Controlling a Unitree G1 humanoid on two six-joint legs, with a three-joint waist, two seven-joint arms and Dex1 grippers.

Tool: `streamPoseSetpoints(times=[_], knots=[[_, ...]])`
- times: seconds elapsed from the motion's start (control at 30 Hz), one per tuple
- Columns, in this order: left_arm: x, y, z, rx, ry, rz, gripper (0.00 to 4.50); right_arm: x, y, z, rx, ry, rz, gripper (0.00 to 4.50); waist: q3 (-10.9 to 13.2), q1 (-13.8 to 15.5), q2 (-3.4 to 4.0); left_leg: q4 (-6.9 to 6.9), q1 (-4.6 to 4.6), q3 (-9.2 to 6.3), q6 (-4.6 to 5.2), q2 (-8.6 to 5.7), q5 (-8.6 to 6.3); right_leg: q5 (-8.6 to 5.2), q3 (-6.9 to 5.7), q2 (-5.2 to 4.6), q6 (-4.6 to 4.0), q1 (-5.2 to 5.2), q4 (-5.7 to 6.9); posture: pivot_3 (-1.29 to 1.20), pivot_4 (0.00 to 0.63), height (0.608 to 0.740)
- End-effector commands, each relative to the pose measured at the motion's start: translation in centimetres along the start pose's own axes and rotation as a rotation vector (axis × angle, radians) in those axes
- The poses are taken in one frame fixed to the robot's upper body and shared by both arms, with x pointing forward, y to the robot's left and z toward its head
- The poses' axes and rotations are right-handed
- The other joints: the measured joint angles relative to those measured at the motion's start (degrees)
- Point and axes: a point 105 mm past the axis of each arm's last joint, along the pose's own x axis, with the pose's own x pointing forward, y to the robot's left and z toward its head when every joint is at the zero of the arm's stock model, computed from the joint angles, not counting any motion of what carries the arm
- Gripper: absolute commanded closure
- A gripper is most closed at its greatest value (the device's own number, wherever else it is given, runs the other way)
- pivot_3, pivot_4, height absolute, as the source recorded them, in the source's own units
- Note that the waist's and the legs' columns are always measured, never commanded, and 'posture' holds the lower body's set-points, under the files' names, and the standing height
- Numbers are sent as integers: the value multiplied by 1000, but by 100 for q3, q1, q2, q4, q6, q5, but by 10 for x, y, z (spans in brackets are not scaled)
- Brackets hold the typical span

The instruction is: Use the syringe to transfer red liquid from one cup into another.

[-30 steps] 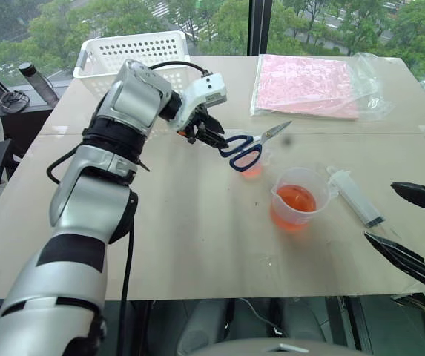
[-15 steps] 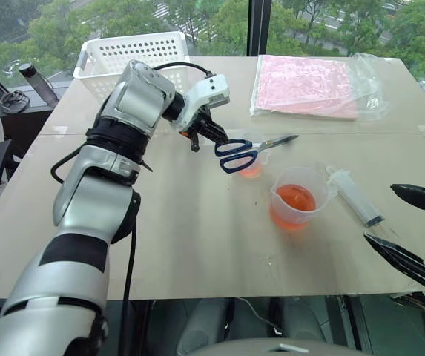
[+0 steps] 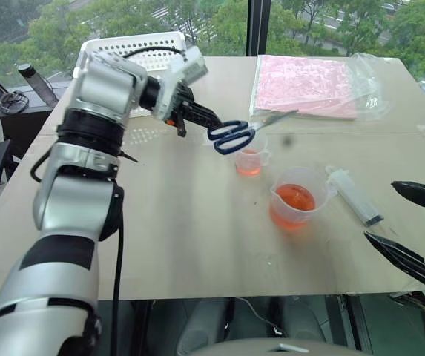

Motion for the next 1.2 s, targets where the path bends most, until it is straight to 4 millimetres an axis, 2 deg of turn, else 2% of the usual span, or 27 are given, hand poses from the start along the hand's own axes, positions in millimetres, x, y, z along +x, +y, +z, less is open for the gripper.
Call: streamPoseSetpoints(times=[0.03,0.13,0.23,0.27,0.37,0.53,0.63,0.73,0.8,0.83,0.9,0.93,1.03,1.2], knots=[[-36,7,-4,-25,-71,122,4492,3,2,7,-27,-29,29,0,-1,-58,1,-1,2,0,0,0,0,0,2,-1,0,0,1,0,150,740],[-55,13,-25,-86,-79,217,4492,8,3,11,-37,-47,59,0,-1,-97,2,0,6,5,0,1,0,0,10,-4,0,0,8,0,150,740],[-70,22,-63,-137,-36,358,4492,16,7,16,-45,-80,111,0,-2,-71,2,0,12,8,0,3,0,0,14,-25,-1,0,12,0,150,740],[-74,26,-84,-160,-7,416,4492,19,8,18,-49,-90,131,0,-3,-54,-1,0,13,7,0,3,0,0,12,-26,-1,0,15,0,150,740],[-80,31,-124,-205,25,521,4492,25,11,20,-56,-101,175,0,-5,-46,2,0,16,8,0,2,0,0,13,-34,-1,3,15,0,150,740],[-83,33,-165,-248,36,624,4492,35,18,24,-81,-113,231,0,-4,99,-21,6,0,3,-1,1,0,1,7,-34,-2,-8,13,0,150,740],[-84,34,-174,-311,11,661,4492,40,19,27,-89,-128,250,0,-6,117,-25,7,-2,3,-1,-2,0,1,6,-40,-2,-15,12,0,150,740],[-85,30,-171,-337,-16,656,3522,41,17,28,-87,-130,251,0,-7,111,-27,6,-5,1,-1,-2,-1,1,2,-40,-2,-18,13,0,150,740],[-87,26,-166,-323,-42,659,2572,40,16,26,-83,-125,248,0,-7,83,-28,6,-5,2,-1,-3,-1,1,4,-40,-2,-18,13,0,150,740],[-90,24,-161,-318,-70,662,2165,39,14,25,-81,-119,242,0,-7,81,-27,6,-5,3,-1,-2,-1,1,6,-41,-2,-17,14,0,150,740],[-98,23,-144,-302,-139,684,1045,36,10,21,-73,-105,221,0,-8,76,-29,5,-5,4,-1,-2,-1,1,6,-40,-2,-17,16,0,150,740],[-99,20,-133,-277,-175,678,782,35,7,19,-69,-92,203,0,-8,79,-29,5,-5,3,-1,-2,-1,1,6,-40,-2,-17,17,0,150,740],[-88,-2,-82,-104,-380,576,782,27,-10,7,-36,-29,113,0,-9,94,-30,6,-4,5,-1,-2,-1,1,8,-41,-2,-17,19,0,150,740],[-56,-49,-37,-17,-551,310,782,17,-37,-15,-36,99,-42,0,-12,97,-29,8,-2,7,-1,-4,0,2,7,-45,-2,-13,14,0,150,740]])
